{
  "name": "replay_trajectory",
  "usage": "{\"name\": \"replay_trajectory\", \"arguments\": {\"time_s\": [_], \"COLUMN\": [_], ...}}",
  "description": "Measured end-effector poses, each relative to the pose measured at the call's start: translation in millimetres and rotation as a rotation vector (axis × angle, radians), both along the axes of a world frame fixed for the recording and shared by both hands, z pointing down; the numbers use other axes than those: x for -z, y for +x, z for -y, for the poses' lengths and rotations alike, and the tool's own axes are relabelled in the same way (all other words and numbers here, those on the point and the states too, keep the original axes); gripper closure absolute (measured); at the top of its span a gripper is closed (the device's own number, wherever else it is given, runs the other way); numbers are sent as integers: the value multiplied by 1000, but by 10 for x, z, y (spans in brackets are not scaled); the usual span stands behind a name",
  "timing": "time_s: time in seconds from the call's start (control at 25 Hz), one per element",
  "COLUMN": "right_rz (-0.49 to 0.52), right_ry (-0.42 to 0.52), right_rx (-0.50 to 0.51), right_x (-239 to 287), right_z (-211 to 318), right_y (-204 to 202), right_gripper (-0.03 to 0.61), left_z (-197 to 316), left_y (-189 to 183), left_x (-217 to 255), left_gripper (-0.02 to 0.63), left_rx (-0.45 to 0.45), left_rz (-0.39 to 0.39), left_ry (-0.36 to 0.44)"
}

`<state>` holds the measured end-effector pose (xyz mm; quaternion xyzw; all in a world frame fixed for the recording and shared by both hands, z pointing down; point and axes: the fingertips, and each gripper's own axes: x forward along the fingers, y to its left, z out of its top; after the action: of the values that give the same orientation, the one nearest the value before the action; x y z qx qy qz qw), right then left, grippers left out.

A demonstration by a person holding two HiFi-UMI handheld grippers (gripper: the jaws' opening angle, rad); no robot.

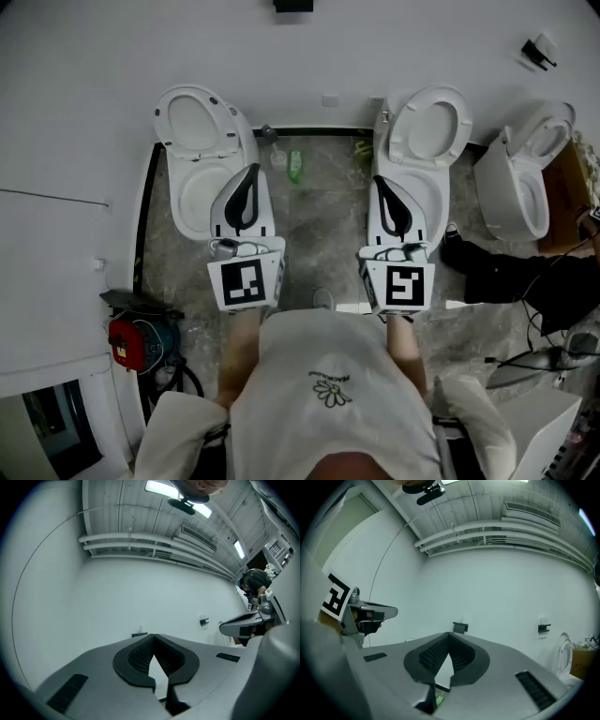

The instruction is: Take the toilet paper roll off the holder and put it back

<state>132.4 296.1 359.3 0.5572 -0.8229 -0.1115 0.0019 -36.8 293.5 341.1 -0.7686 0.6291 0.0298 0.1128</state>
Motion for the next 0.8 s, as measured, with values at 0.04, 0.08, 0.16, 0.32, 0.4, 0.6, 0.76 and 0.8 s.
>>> {"name": "replay_trajectory", "arguments": {"time_s": [0.04,0.08,0.16,0.32,0.4,0.6,0.76,0.8], "right_rz": [-3,-7,-13,-20,-18,2,-10,-10], "right_ry": [1,2,3,-1,-15,-42,-13,-7], "right_rx": [2,4,10,17,17,31,39,43], "right_x": [-2,-5,-15,-41,-76,-201,-160,-145], "right_z": [7,13,25,44,57,93,120,114], "right_y": [-1,-2,-5,21,66,146,83,63], "right_gripper": [568,568,568,568,568,568,568,568], "left_z": [11,21,37,63,79,37,8,28], "left_y": [8,15,27,64,114,177,81,34], "left_x": [1,1,2,7,6,-61,-33,-26], "left_gripper": [597,597,597,597,597,597,597,597], "left_rx": [-1,-2,-2,-2,-6,4,29,37], "left_rz": [-2,-3,-6,-5,-4,-34,-12,-5], "left_ry": [0,0,0,1,1,-23,-15,-8]}}
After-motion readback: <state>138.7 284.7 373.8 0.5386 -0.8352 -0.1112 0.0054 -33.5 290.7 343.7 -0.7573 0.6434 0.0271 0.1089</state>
